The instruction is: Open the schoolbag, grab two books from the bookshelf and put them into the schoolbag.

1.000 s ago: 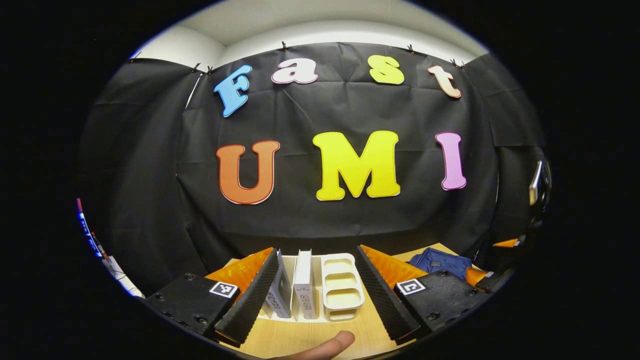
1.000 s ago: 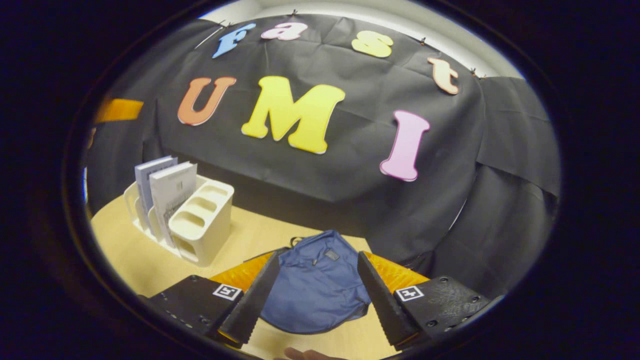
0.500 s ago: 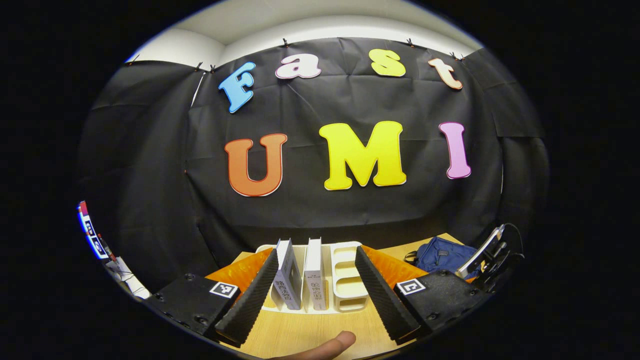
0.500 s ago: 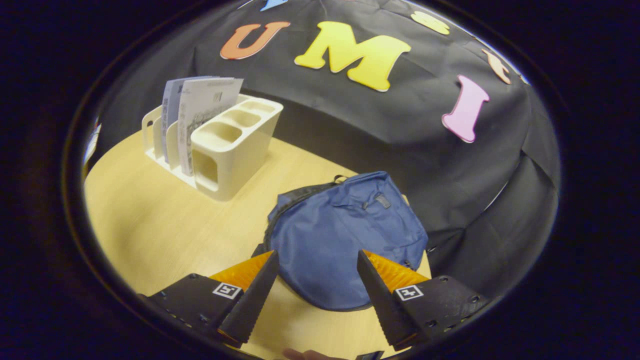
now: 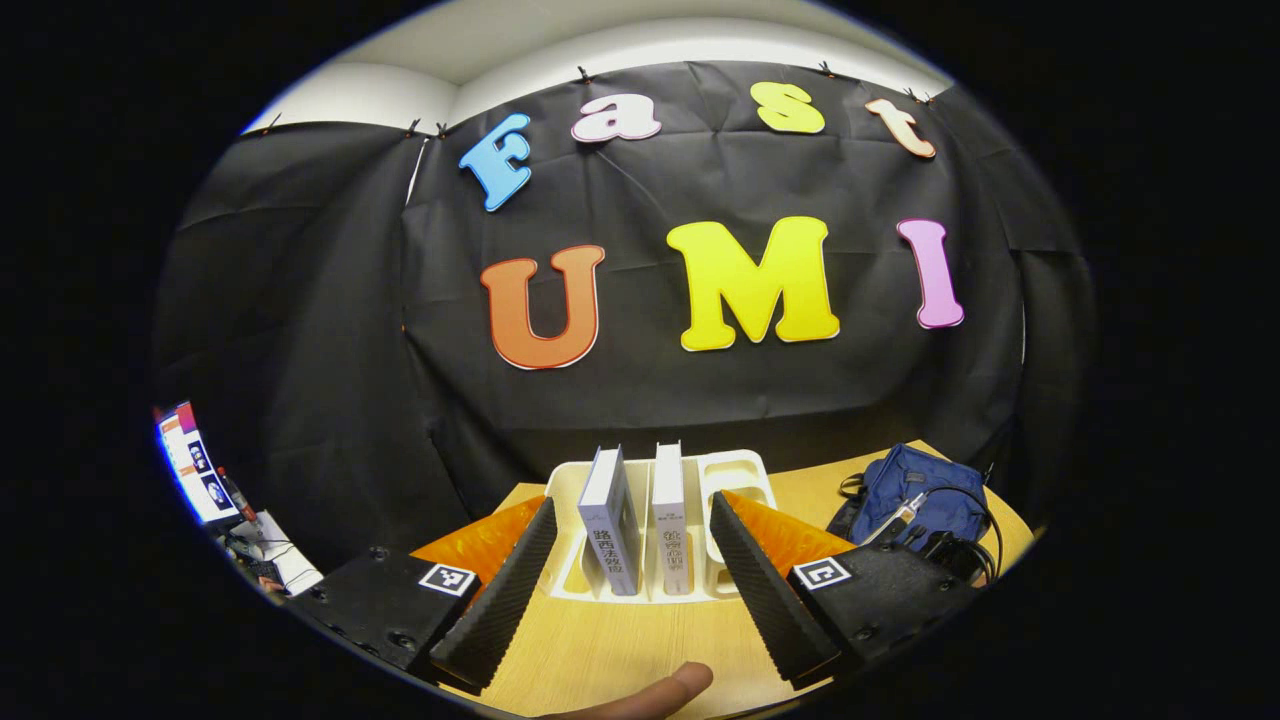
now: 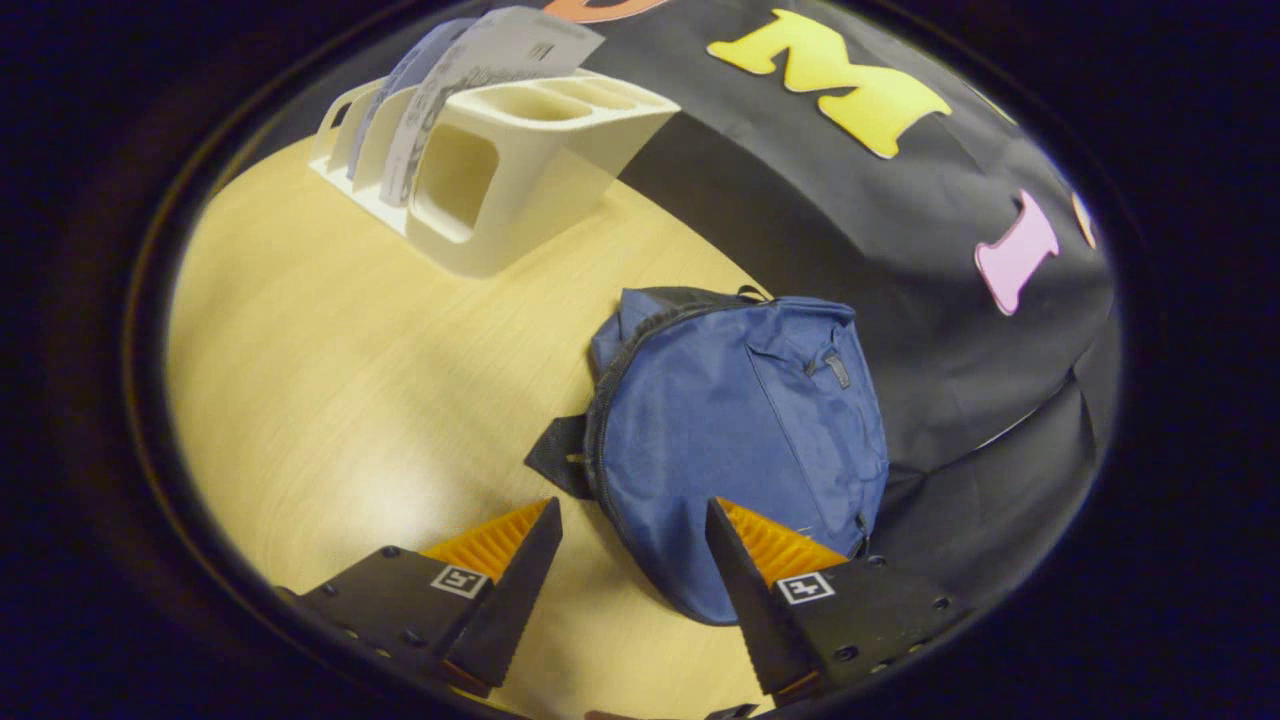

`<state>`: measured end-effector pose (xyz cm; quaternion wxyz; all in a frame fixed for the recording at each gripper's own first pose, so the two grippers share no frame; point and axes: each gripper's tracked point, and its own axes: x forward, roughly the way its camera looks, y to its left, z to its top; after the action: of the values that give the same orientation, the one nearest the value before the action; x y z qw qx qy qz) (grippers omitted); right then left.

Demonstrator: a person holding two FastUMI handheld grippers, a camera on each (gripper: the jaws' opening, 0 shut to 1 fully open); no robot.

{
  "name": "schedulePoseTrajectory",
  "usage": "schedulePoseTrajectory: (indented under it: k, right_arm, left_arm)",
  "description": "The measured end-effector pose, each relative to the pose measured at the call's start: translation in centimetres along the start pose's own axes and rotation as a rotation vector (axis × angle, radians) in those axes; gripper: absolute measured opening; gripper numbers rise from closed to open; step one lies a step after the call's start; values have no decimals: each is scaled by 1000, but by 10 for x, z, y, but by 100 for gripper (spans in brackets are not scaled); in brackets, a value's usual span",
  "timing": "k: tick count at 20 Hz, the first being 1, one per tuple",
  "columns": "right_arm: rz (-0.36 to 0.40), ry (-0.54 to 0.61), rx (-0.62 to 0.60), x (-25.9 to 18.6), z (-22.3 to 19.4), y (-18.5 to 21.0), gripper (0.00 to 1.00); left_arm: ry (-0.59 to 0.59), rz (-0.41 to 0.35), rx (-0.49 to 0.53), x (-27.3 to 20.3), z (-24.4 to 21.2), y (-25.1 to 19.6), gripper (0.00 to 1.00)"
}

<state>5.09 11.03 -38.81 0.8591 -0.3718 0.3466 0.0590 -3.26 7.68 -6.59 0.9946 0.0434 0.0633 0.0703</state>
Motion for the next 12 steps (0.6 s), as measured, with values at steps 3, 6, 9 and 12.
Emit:
schedulePoseTrajectory:
  k: [3,6,9,12]
  right_arm:
    - [-138,17,-87,-3,8,-12,77]
    - [-212,10,-133,-10,19,-16,73]
    - [-223,30,-151,-7,21,-15,63]
    - [-226,75,-143,9,19,-19,44]
  left_arm:
    - [27,20,-3,-3,-9,8,99]
    - [43,31,-3,-4,-15,12,99]
    - [40,21,-11,-5,-15,10,99]
    - [45,14,-7,-5,-17,7,99]
